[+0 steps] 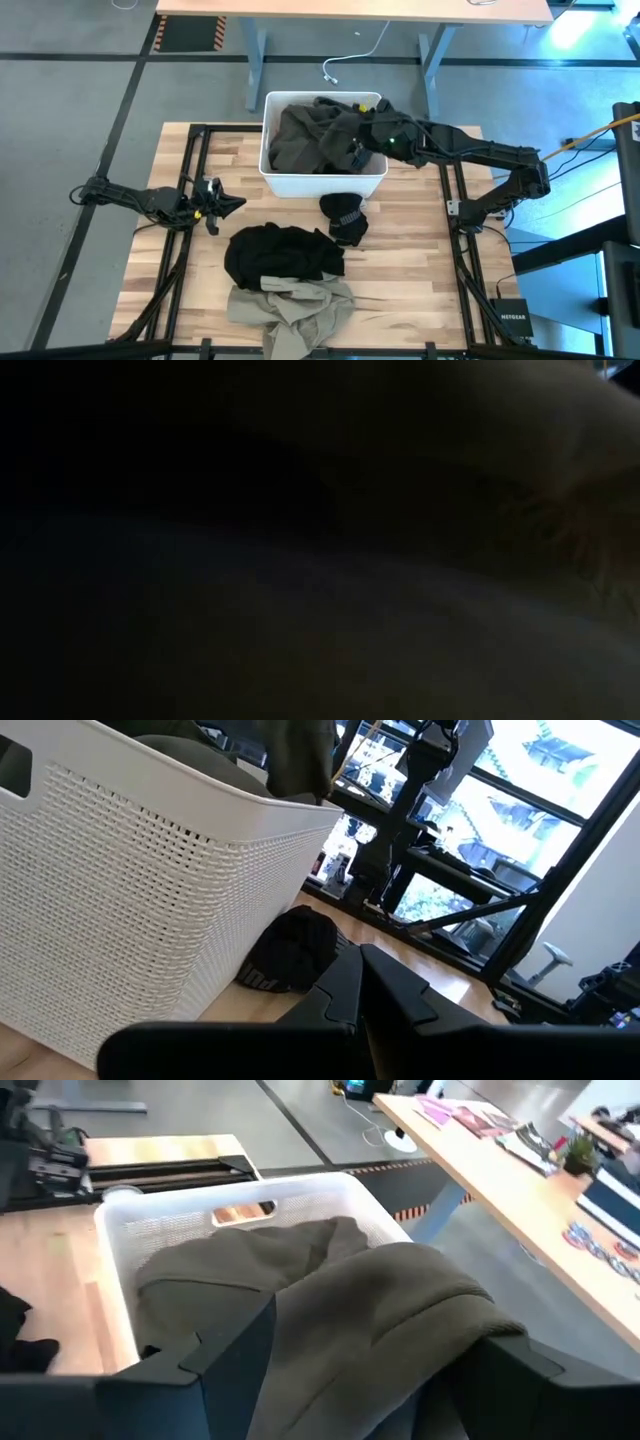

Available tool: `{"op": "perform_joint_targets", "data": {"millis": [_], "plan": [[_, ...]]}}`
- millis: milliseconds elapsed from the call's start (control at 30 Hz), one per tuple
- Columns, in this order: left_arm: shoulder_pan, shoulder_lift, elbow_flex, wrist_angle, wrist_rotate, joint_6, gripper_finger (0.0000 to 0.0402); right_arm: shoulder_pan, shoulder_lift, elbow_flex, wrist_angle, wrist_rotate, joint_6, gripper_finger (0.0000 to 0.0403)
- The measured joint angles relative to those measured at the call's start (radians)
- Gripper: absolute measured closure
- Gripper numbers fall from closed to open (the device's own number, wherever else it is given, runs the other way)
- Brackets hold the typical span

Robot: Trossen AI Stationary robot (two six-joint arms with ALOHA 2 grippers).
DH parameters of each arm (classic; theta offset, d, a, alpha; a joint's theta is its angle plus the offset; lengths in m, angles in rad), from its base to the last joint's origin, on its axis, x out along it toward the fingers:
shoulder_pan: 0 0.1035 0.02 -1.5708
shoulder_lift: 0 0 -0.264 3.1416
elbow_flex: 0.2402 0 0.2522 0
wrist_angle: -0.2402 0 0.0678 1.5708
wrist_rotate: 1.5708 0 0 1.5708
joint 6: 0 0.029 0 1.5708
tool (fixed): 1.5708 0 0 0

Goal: Sort clothes
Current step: Put the gray jacket into the white laundry bin

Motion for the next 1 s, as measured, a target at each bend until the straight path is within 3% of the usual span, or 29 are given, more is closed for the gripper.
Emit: {"op": "perform_joint_targets", "data": {"millis": [233, 467, 733, 867, 1000], "plan": [[0.0, 0.0, 0.0, 0.002, 0.0, 0.02, 0.0401, 0.018, 0.0, 0.0, 0.028, -0.004, -0.013, 0.0127], [0.0, 0.0, 0.0, 0.002, 0.001, 0.027, 0.0401, 0.022, 0.0, 0.0, 0.053, -0.081, -0.011, 0.0127], [0.0, 0.0, 0.001, -0.001, 0.003, 0.049, 0.0401, 0.137, -0.004, 0.001, -0.017, -0.095, -0.011, 0.0127], [0.0, 0.0, 0.001, -0.002, 0.003, 0.028, 0.0401, 0.239, -0.006, 0.002, -0.118, -0.043, 0.042, 0.0127], [0.0, 0.0, 0.001, 0.0, 0.003, 0.027, 0.04, 0.321, -0.006, 0.001, -0.138, 0.146, -0.008, 0.0127]]}}
